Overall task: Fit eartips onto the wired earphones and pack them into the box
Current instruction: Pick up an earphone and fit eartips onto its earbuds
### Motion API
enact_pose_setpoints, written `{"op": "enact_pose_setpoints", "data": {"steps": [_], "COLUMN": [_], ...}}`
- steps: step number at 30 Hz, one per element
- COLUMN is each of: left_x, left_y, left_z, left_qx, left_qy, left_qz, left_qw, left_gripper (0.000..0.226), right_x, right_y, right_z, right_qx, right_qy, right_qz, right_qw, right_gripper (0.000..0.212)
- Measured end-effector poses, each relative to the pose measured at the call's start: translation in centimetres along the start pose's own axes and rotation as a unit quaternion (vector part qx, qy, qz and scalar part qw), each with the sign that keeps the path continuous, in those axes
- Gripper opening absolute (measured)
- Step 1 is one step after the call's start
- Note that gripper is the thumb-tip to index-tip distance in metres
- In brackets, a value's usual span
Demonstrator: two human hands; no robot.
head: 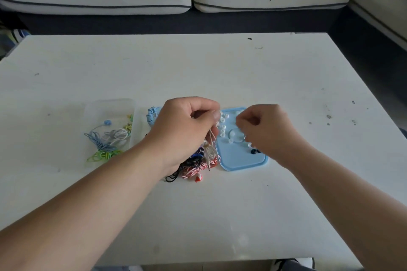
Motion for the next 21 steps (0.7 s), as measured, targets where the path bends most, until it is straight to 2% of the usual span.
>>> {"op": "enact_pose_setpoints", "data": {"steps": [5,7,13,16,18,20,21], "left_x": [0.0,0.1,0.2,0.3,0.3,0.2,0.2], "left_y": [-0.1,-0.2,-0.1,0.0,0.0,0.1,0.1], "left_z": [0.3,0.4,1.2,1.4,1.5,1.7,1.9], "left_qx": [-0.030,-0.034,-0.030,-0.031,-0.026,-0.017,-0.012], "left_qy": [-0.024,-0.030,-0.029,-0.024,-0.016,-0.005,0.004], "left_qz": [0.006,0.010,0.010,0.006,-0.001,-0.009,-0.013], "left_qw": [0.999,0.999,0.999,0.999,1.000,1.000,1.000], "left_gripper": [0.010,0.009,0.009,0.009,0.009,0.013,0.015], "right_x": [-2.5,-3.2,-4.0,-3.8,-3.2,-2.1,-1.5], "right_y": [1.5,1.8,2.1,2.0,0.9,-0.8,-1.7], "right_z": [-2.5,-3.1,-3.9,-3.5,-2.5,-1.6,-1.3], "right_qx": [0.183,0.242,0.288,0.265,0.202,0.025,-0.095], "right_qy": [-0.026,-0.043,-0.044,-0.039,-0.008,0.009,-0.009], "right_qz": [0.003,-0.010,-0.042,-0.027,0.008,0.031,0.034], "right_qw": [0.983,0.969,0.956,0.963,0.979,0.999,0.995], "right_gripper": [0.018,0.034,0.034,0.037,0.030,0.015,0.011]}}
Point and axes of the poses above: each hand's wrist, its own x-axis away from the middle knuckle, its own z-axis out of the back of the hand, y = z × x, the point moved 3 cm from there along -x, towards the middle knuckle, and after that the axes turned 15 degrees about -y, right-handed, at the moved point
